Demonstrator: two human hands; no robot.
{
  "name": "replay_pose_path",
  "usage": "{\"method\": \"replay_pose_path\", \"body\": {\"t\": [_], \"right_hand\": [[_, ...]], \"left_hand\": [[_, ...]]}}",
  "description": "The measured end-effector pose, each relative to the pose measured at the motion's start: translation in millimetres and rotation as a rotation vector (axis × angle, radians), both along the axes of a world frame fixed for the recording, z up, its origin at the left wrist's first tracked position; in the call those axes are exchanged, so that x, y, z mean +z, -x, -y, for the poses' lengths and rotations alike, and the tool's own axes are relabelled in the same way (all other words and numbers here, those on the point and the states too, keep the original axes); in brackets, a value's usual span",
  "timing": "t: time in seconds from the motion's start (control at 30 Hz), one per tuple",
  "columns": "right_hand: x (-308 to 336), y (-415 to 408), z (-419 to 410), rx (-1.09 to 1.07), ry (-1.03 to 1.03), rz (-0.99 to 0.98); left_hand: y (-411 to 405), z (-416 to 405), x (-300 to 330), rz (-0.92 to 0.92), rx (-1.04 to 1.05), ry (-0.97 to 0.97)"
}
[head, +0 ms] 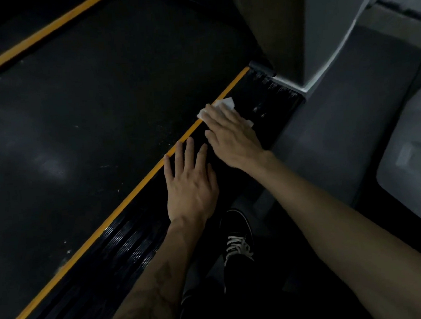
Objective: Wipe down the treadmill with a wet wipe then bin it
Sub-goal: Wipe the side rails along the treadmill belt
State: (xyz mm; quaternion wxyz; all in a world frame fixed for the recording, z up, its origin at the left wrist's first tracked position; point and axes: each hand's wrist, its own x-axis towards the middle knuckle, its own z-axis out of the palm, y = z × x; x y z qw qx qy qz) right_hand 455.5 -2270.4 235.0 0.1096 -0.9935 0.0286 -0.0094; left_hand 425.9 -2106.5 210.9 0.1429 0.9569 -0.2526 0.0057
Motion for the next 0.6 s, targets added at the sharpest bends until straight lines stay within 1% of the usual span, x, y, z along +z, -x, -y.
{"method": "replay_pose_path", "body": {"t": [0.07,0.1,0.2,0.27,0.3,0.37,0.43,0.47,0.6], "right_hand": [[3,-10,10,0.086,0.025,0.013],[4,-17,18,0.078,0.033,0.016],[4,-26,33,-0.071,0.019,0.002],[2,-15,23,-0.128,-0.014,0.007],[1,-8,13,-0.113,-0.035,0.01],[0,0,-2,-0.013,-0.024,0.035],[1,-10,0,0.071,0.028,0.053],[1,-20,7,0.071,0.044,0.051],[0,-31,31,-0.078,0.03,0.048]], "left_hand": [[0,1,0,0.002,0.002,0.002],[-1,2,1,0.002,0.001,0.004],[0,1,2,0.002,0.001,0.007],[1,1,1,-0.002,-0.003,0.005],[0,0,1,-0.006,-0.005,0.003],[-1,0,0,-0.003,-0.002,-0.002],[-1,1,1,0.003,0.0,-0.001],[-1,1,1,0.002,0.0,0.003],[-1,1,3,-0.002,0.003,0.011]]}}
